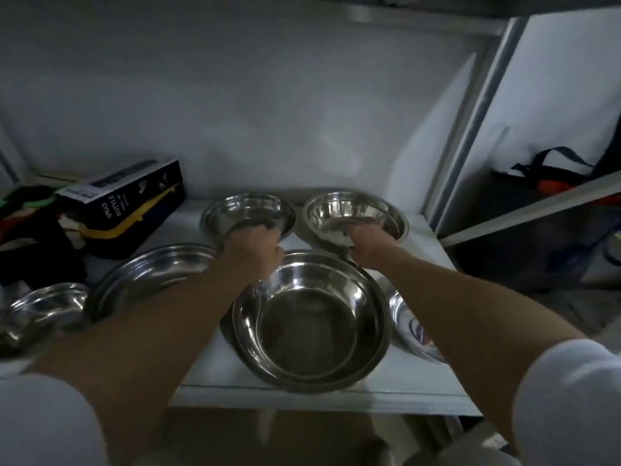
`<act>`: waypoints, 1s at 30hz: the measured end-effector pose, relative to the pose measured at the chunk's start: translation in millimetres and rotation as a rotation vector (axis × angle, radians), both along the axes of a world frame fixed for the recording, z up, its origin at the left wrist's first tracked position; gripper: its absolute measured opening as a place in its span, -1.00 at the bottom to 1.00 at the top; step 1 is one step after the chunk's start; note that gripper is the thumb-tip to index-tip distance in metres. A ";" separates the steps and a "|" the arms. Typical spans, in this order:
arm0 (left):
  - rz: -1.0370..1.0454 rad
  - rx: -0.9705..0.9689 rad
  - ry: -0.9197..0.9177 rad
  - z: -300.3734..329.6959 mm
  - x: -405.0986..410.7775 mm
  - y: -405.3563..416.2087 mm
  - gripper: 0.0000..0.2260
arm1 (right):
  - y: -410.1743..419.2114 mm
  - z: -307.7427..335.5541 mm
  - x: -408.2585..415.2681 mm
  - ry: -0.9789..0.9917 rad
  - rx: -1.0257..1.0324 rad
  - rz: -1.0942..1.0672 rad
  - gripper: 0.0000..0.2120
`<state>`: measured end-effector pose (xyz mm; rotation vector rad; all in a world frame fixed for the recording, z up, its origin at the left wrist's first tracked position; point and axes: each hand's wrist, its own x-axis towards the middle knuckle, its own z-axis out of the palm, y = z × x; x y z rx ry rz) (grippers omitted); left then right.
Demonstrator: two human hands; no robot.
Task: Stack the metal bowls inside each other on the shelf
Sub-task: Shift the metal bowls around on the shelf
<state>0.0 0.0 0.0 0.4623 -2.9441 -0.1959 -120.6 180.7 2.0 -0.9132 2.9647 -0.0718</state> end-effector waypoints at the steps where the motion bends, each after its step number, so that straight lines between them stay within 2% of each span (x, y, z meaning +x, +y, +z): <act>1: 0.000 -0.027 -0.002 -3.9 -2.5 -0.8 -0.75 | -2.9 -4.2 -2.9 0.002 0.025 0.009 -0.55; 4: -0.011 -0.063 0.053 -16.2 -13.5 -3.8 -0.70 | -8.8 -13.7 -10.6 -0.002 0.034 0.013 -0.64; 7: -0.011 -0.060 0.009 -17.6 -26.5 -6.7 -0.72 | -14.6 -15.5 -20.9 -0.015 0.063 0.021 -0.72; 10: 0.014 0.039 -0.044 -9.3 -34.7 -2.6 -0.76 | -19.8 -17.8 -23.8 0.003 0.106 0.022 -0.81; 16: 0.039 0.148 -0.032 -2.2 -43.9 5.8 -0.74 | -19.2 0.7 -19.7 0.189 0.096 0.081 -0.75; 18: 0.089 0.313 0.010 2.8 -45.1 14.4 -0.68 | -16.6 12.2 -13.4 0.261 0.064 0.125 -0.75; 22: 0.307 0.890 0.127 19.1 -45.5 24.0 -0.32 | -20.5 40.1 21.5 0.286 -0.012 0.184 -0.72; 23: 0.363 1.042 0.175 22.7 -41.4 27.0 -0.28 | -22.2 45.3 32.2 0.281 -0.016 0.190 -0.71; 25: 0.411 1.279 0.267 30.9 -30.1 33.1 -0.42 | -24.6 51.2 53.1 0.291 -0.002 0.203 -0.68; 26: 0.422 1.322 0.311 36.0 -21.5 35.9 -0.54 | -25.6 52.4 62.7 0.298 0.005 0.216 -0.68; 28: 0.449 1.350 0.358 42.9 -6.5 35.8 -0.70 | -24.9 53.9 80.4 0.293 0.021 0.256 -0.66; 30: 0.480 1.298 0.359 43.3 10.2 32.9 -0.71 | -19.6 54.5 93.0 0.200 -0.012 0.294 -0.62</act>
